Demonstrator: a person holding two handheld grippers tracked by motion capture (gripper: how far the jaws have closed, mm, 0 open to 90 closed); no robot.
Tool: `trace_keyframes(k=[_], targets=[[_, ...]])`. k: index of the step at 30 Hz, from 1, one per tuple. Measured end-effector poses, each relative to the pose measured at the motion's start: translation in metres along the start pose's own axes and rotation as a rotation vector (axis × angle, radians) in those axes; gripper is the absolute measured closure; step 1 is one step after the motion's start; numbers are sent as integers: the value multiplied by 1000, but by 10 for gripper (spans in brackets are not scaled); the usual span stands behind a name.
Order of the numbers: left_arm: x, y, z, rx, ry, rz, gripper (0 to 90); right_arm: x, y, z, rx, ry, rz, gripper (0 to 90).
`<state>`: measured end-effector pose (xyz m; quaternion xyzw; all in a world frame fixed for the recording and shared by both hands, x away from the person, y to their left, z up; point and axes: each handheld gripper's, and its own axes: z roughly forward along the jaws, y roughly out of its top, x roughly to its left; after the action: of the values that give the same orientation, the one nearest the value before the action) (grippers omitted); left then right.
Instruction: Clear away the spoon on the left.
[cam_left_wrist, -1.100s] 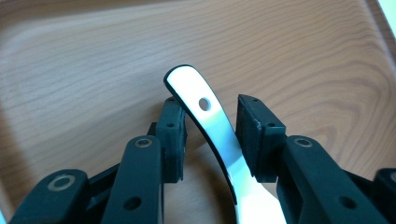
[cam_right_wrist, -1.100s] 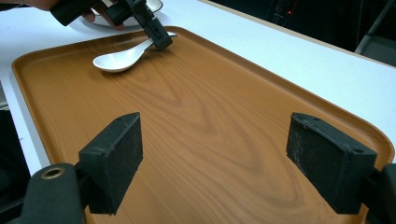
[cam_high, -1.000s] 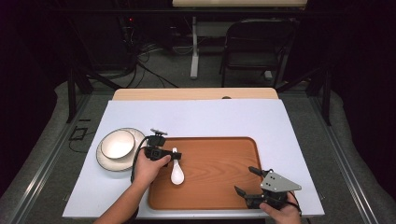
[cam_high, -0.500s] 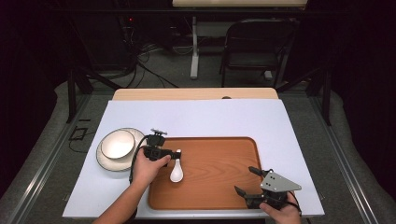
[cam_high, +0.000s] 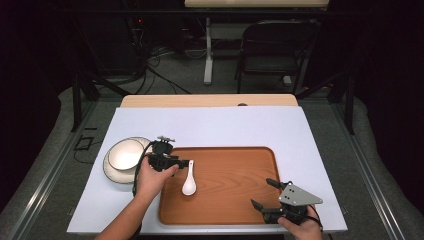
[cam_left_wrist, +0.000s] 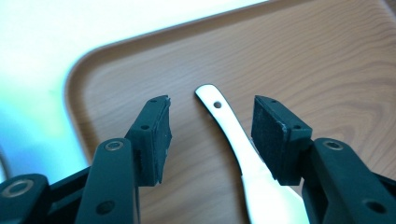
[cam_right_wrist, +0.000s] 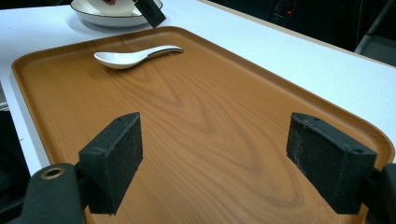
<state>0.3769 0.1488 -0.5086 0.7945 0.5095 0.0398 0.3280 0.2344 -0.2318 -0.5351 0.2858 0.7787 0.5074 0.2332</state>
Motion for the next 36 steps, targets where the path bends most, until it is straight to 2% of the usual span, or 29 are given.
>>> trace_keyframes(k=[6, 10, 13, 19, 32, 36], targets=[[3, -1, -12, -19, 29, 16, 473, 0, 0, 0, 1, 0, 0, 183], [5, -2, -19, -32, 31, 17, 467, 0, 0, 0, 1, 1, 0, 183], [8, -4, -29, -50, 52, 29, 464, 0, 0, 0, 2, 1, -1, 183], [14, -8, -44, -72, 65, 24, 461, 0, 0, 1, 2, 1, -3, 183], [27, -31, -69, -126, 113, 19, 448, 0, 0, 1, 3, -2, -4, 183], [30, -43, -74, -163, 99, 16, 446, 0, 0, 1, 3, -2, -2, 183]])
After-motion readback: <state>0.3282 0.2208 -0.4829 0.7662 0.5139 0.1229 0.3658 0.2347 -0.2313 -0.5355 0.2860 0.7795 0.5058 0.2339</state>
